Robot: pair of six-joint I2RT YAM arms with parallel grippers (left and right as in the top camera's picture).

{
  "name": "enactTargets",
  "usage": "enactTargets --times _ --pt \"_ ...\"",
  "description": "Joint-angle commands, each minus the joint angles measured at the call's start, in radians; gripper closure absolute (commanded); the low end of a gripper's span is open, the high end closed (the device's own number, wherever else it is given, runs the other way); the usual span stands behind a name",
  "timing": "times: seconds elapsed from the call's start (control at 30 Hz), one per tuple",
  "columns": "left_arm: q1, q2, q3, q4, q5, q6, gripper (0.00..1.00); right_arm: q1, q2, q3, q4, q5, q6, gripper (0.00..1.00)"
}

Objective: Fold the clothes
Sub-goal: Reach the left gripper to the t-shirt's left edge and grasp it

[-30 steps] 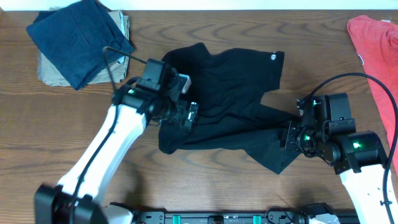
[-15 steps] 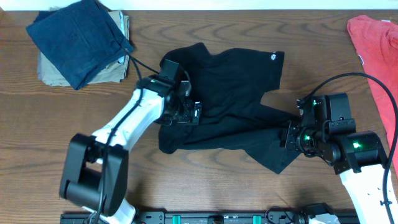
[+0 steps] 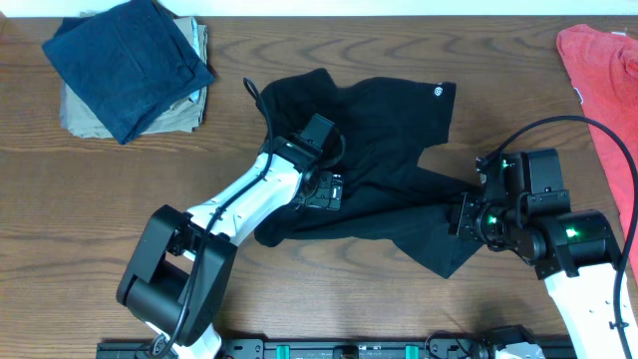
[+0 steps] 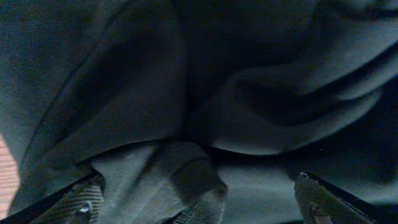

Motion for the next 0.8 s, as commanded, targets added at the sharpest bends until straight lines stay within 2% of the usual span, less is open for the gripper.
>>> enactTargets --times 0.0,0.23,0.3,0.37,0.43,0.77 --pt "0.003 0.016 0.009 0.001 -0.057 -0.042 0.01 0.018 -0.002 0.012 -0.002 -0.004 -0.01 0.99" --pt "0.003 0.051 0.007 -0.003 -0.056 -0.042 0.23 0.018 -0.002 0.012 -0.009 -0.004 -0.01 0.99" --pt "0.003 0.065 0.006 -0.003 -0.056 -0.042 0.35 0.018 -0.002 0.012 -0.011 -0.004 -0.01 0.99" --pt "0.003 0.069 0.005 -0.003 -0.056 -0.042 0.43 0.018 -0.002 0.012 -0.013 -0.004 -0.01 0.99" --pt "0.003 0.069 0.005 -0.003 -0.056 -0.042 0.46 0.018 -0.002 0.012 -0.014 -0.004 -0.01 0.99" --pt "0.003 0.068 0.006 -0.003 -0.057 -0.042 0.72 0.018 -0.002 0.012 -0.012 -0.002 -0.01 0.99"
